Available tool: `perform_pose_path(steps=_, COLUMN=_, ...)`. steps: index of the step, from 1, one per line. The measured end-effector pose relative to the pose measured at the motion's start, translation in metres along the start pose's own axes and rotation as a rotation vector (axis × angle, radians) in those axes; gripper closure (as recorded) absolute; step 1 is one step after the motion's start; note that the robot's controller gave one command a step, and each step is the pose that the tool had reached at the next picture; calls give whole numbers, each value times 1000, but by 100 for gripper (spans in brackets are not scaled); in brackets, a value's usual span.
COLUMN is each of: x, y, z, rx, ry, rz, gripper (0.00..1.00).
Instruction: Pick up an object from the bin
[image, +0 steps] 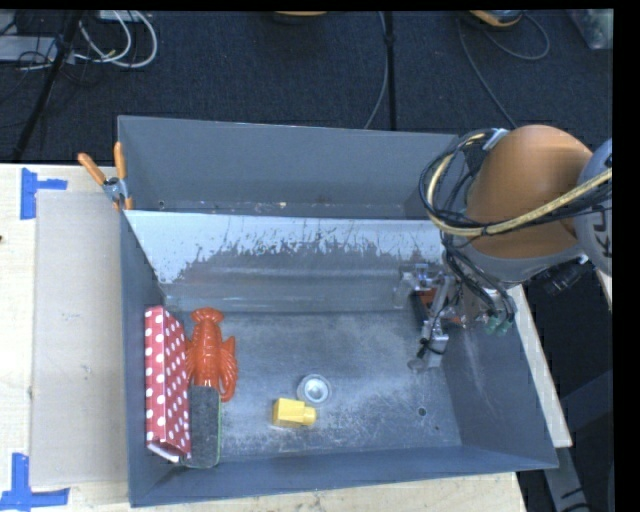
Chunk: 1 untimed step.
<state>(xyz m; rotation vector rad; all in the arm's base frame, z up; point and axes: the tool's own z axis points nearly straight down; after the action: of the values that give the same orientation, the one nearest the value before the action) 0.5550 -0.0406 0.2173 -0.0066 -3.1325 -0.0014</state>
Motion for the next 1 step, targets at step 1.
perform_pose_path(steps=1, x=-1, y=0, z=-5, rx=1, ry=-8, rz=-1, gripper=0)
